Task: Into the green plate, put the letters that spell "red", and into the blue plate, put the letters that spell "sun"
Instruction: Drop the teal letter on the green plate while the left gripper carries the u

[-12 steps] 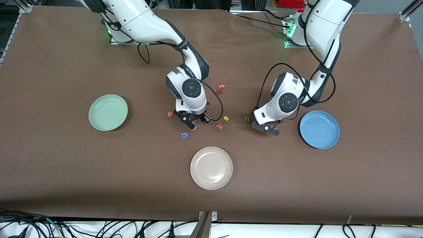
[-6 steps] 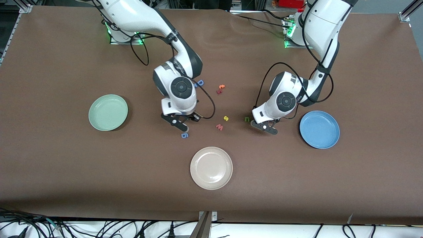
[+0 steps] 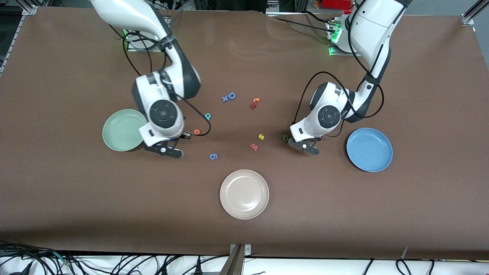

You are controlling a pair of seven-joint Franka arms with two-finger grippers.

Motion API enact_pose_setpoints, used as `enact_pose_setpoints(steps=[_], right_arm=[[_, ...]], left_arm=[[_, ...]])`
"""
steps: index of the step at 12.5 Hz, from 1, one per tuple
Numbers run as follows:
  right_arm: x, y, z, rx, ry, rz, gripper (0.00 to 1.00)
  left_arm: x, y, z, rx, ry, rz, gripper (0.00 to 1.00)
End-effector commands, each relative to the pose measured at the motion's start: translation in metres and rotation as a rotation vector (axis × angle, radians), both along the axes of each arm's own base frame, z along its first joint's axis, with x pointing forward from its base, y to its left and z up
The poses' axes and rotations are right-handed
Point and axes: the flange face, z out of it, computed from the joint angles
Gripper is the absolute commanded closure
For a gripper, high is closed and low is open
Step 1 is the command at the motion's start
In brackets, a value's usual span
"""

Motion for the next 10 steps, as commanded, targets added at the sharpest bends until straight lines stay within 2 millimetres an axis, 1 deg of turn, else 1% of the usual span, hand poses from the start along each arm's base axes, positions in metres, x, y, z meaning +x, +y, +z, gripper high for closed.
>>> enact_pose_setpoints(steps=[1, 3, 4, 5, 6, 7, 8, 10], right_arm=[[-0.009, -0.078, 0.016, 0.041, 0.060, 0.117, 0.95], [-0.012, -0.130, 0.003, 0.051, 0.111, 0.165, 0.95], [-0.014, -0.151, -0.008, 0.080, 0.128, 0.165, 0.95], [-0.020, -0.176, -0.025, 0.105, 0.145, 0.159, 0.95], [-0.027, -0.194, -0.043, 0.125, 0.151, 0.166, 0.95], [-0.033, -0.208, -0.059, 0.133, 0.138, 0.174, 0.95], [-0.039, -0.217, -0.072, 0.134, 0.123, 0.188, 0.95], [-0.048, -0.222, -0.096, 0.121, 0.118, 0.196, 0.94]], left_arm=[[-0.005, 0.001, -0.012, -0.004, 0.014, -0.006, 0.79], [-0.001, 0.005, -0.005, -0.004, 0.006, -0.001, 0.84], [0.005, 0.009, 0.007, -0.006, -0.008, 0.010, 0.84], [0.011, 0.015, 0.019, -0.006, -0.021, 0.022, 0.84], [0.017, 0.027, 0.031, -0.002, -0.021, 0.020, 0.84], [0.027, 0.043, 0.045, -0.001, -0.028, -0.003, 0.85], [0.035, 0.068, 0.056, 0.001, -0.026, -0.030, 0.85], [0.048, 0.126, 0.085, 0.001, -0.013, -0.079, 0.85]])
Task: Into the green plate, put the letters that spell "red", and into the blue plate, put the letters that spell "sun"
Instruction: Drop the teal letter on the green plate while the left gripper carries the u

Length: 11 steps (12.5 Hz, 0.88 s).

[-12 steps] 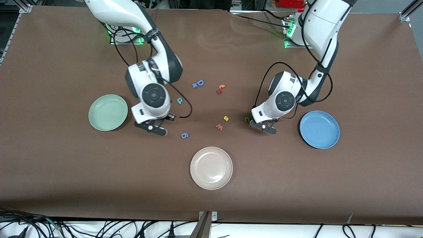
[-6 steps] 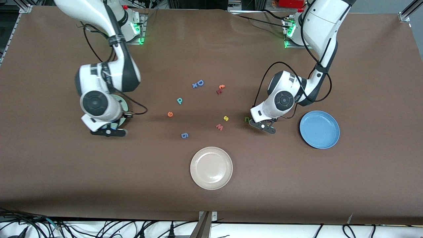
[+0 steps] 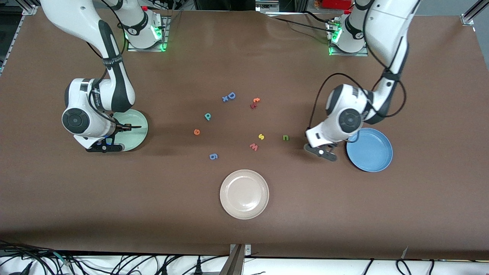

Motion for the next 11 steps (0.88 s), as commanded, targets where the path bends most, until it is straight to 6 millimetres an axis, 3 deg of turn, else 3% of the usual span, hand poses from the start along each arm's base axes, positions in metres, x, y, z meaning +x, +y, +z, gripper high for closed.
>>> enact_pose_setpoints(steps=[1, 3, 4, 5, 6, 8, 11], right_arm=[[-0.014, 0.001, -0.021, 0.015, 0.002, 0.018, 0.94], [-0.016, -0.003, -0.032, 0.005, 0.015, 0.016, 0.93], [-0.016, -0.003, -0.035, 0.002, 0.020, 0.017, 0.79], [-0.016, -0.002, -0.036, 0.002, 0.022, 0.019, 0.42], [-0.015, -0.002, -0.034, 0.003, 0.023, 0.017, 0.27], [-0.012, 0.004, -0.024, 0.007, 0.005, 0.009, 0.18], [-0.010, 0.035, -0.002, 0.001, -0.003, -0.047, 0.19]], left_arm=[[0.011, 0.082, 0.041, -0.015, 0.018, -0.080, 0.85], [0.016, 0.130, 0.036, -0.011, 0.022, -0.150, 0.84], [0.017, 0.145, 0.031, -0.004, 0.025, -0.158, 0.84], [0.017, 0.160, 0.028, 0.006, 0.029, -0.155, 0.84], [0.016, 0.164, 0.019, 0.010, 0.042, -0.159, 0.83], [0.019, 0.179, -0.006, 0.038, 0.028, -0.143, 0.82], [0.020, 0.196, -0.038, 0.071, 0.005, -0.162, 0.82]])
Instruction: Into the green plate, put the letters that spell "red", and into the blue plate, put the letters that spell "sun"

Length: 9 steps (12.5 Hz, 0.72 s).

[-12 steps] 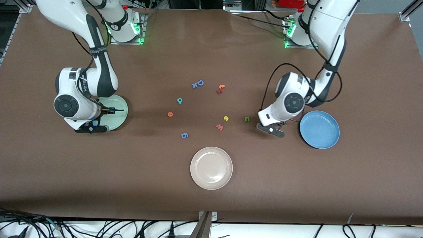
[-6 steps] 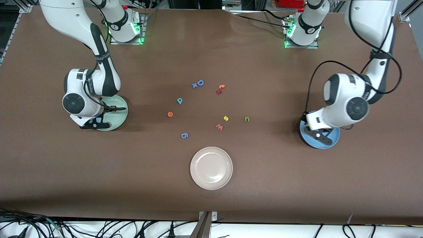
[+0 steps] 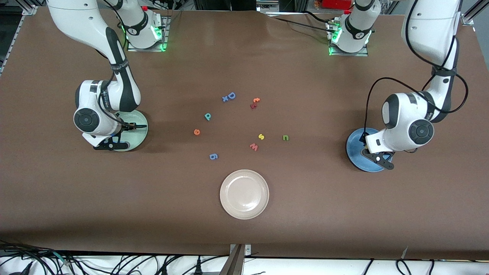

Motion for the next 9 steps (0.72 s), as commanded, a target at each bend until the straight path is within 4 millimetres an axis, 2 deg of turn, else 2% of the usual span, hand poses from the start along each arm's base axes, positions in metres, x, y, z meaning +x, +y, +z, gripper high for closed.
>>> enact_pose_setpoints(steps=[1, 2, 3, 4, 5, 7, 9], right_arm=[[-0.002, 0.047, 0.026, 0.003, -0.006, -0.063, 0.19], [-0.003, 0.068, 0.033, -0.011, -0.020, -0.101, 0.20], [-0.007, 0.095, 0.036, -0.025, -0.040, -0.132, 0.23], [-0.013, 0.120, 0.037, -0.041, -0.060, -0.171, 0.24], [-0.019, 0.150, 0.038, -0.050, -0.089, -0.209, 0.24], [-0.025, 0.204, 0.046, -0.067, -0.154, -0.308, 0.23], [-0.029, 0.230, 0.043, -0.040, -0.213, -0.348, 0.23]], left_arm=[[0.002, 0.012, -0.022, 0.014, -0.019, -0.032, 0.82], [0.002, 0.012, -0.023, 0.014, -0.021, -0.031, 0.81], [0.002, 0.011, -0.020, 0.013, -0.022, -0.031, 0.74], [0.002, 0.011, -0.018, 0.012, -0.024, -0.027, 0.48], [0.005, 0.010, -0.012, 0.010, -0.032, -0.036, 0.01], [0.007, 0.007, 0.009, 0.001, -0.049, -0.041, 0.00], [0.006, -0.010, 0.052, -0.039, -0.005, -0.045, 0.00]])
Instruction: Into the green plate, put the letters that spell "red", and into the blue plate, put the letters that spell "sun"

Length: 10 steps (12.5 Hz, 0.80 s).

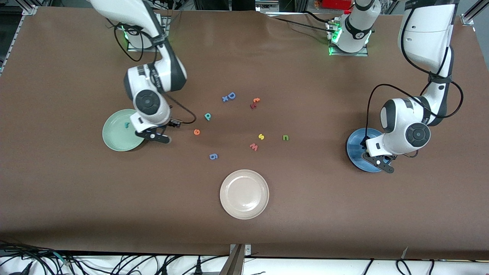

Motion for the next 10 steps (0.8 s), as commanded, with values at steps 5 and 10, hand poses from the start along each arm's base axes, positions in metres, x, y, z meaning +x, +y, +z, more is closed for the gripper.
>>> enact_pose_setpoints(steps=[5, 10], right_arm=[[-0.014, 0.067, -0.034, 0.078, -0.144, -0.173, 0.23], [-0.017, 0.077, -0.060, 0.115, -0.147, -0.192, 0.31]], left_arm=[[-0.014, -0.116, 0.087, -0.082, 0.009, -0.051, 0.00], [-0.024, -0.223, 0.075, -0.150, 0.015, 0.099, 0.00]])
